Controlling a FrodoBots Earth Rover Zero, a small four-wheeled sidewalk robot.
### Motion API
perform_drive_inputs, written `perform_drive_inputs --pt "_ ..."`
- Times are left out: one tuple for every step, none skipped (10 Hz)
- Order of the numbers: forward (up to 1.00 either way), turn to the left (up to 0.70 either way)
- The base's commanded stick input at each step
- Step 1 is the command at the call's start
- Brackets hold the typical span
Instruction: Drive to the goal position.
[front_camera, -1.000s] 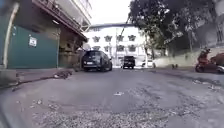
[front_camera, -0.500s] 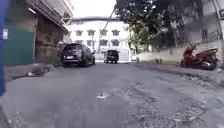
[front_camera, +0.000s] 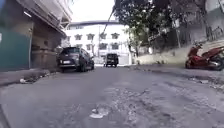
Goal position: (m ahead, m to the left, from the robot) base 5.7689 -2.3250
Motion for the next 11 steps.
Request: perform_drive_inputs --pt "0.97 -0.01" --pt "0.97 -0.01" --pt "0.97 -0.01" --pt "0.99 -0.01" --pt "0.97 -0.01" --pt "0.95 -0.01" --pt "0.92 -0.01" --pt "0.90 -0.01" --pt "0.86 0.01" --pt "0.85 0.15" --pt "0.85 0.31"
